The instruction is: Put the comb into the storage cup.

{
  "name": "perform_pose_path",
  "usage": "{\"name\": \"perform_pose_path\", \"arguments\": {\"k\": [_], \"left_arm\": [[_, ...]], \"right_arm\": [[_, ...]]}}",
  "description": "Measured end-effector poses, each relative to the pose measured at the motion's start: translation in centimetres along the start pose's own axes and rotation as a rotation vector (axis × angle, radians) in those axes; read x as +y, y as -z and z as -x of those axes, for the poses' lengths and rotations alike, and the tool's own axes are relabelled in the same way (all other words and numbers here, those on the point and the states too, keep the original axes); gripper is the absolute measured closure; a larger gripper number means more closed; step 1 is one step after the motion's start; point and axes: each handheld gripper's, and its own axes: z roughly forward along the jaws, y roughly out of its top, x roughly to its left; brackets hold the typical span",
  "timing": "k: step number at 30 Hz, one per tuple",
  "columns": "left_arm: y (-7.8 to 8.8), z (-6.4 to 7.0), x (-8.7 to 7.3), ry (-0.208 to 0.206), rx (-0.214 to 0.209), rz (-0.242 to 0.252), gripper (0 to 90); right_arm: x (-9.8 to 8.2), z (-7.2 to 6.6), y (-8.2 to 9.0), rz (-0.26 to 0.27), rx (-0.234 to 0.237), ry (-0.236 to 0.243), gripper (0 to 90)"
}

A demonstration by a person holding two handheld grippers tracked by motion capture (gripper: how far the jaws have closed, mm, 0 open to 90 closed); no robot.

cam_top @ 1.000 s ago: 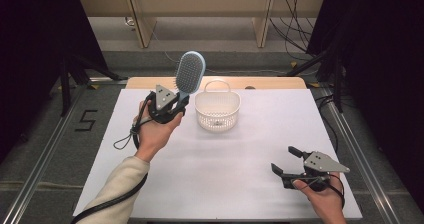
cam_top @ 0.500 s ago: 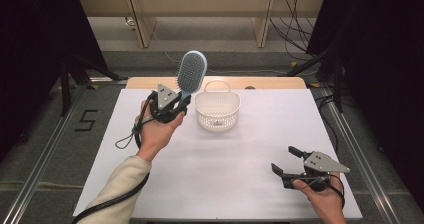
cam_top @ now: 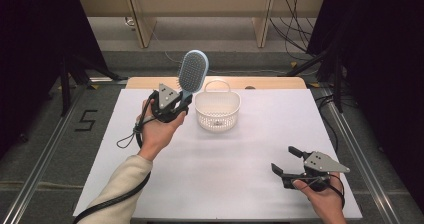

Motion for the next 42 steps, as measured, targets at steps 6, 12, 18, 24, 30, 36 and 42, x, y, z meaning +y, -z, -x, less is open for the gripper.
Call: {"name": "perform_pose_path", "arguments": {"k": [6,12,18,24,30,36,42], "left_arm": [[-0.06,0.04,0.08,0.001,-0.002,0.001,69.6],[-0.14,0.14,0.18,0.002,-0.004,0.004,69.7],[-0.28,0.27,0.24,-0.001,-0.008,0.002,69.6],[-0.38,0.38,0.32,-0.001,-0.011,0.003,69.6],[-0.47,0.48,0.43,0.000,-0.014,0.004,69.6],[-0.59,0.59,0.52,0.000,-0.016,0.006,69.6],[-0.75,0.66,0.71,-0.002,-0.017,0.010,69.7]], "right_arm": [[-0.01,0.00,-0.02,0.001,0.001,-0.001,15.9],[-0.01,0.01,-0.01,0.001,0.001,0.000,15.9],[-0.01,0.01,-0.01,0.001,0.000,-0.001,15.9],[-0.01,0.00,0.00,0.002,0.000,0.000,15.9],[-0.01,0.01,0.00,0.002,0.000,0.000,15.9],[-0.01,0.01,0.00,0.002,0.000,0.000,15.9],[-0.01,0.02,0.00,0.003,0.001,0.000,15.9]]}}
